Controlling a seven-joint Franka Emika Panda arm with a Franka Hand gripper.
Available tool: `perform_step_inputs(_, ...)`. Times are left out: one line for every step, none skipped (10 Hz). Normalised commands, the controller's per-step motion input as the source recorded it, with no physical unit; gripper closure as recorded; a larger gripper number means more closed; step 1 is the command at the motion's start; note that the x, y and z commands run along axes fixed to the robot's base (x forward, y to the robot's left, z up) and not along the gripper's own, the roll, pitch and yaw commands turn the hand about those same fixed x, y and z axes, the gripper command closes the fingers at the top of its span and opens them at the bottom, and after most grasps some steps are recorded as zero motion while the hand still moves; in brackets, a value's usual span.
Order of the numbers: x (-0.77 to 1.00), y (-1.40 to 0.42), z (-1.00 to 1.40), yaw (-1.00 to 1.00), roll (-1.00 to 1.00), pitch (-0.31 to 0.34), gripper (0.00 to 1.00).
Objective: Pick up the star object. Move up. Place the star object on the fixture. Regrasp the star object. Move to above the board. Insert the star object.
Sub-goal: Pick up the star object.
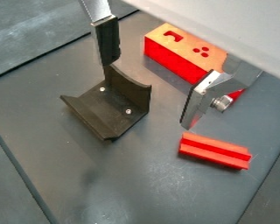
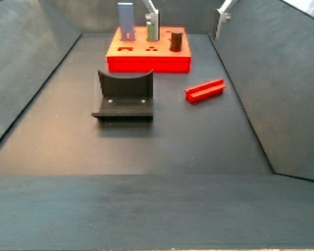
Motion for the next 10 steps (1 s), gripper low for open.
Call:
perform_step_inputs(-0.55,-0.21,-0.20,-0.15,0.01,-0.139,0.00)
perform_step_inputs(-0.57,-0.21,-0.43,-0.45,0.00,-0.077,0.00)
perform_step_inputs(-0.44,-0.26,-0.67,-0.50,0.00,-0.104,0.00)
perform_step_inputs(-0.32,-0.32,-0.89,-0.49,0.04,-0.159,0.00)
perform_step_inputs(-0.21,-0.35,-0.90,-0.55,0.04,-0.149,0.00)
perform_step_inputs(0.09,-0.56,-0.77,-0.64,0.11,-0.213,0.00)
perform_step_inputs(0.10,-0.53,-0.75,-0.66,0.13,-0.206,0.00)
perform_step_inputs(0.11,-0.45,-0.73,-0.72,0.13,-0.189,0.00)
perform_step_inputs(0.10,-0.33,-0.76,-0.79,0.11,-0.159,0.00)
perform_step_inputs(0.06,-0.20,-0.83,-0.89,0.08,-0.107,0.00)
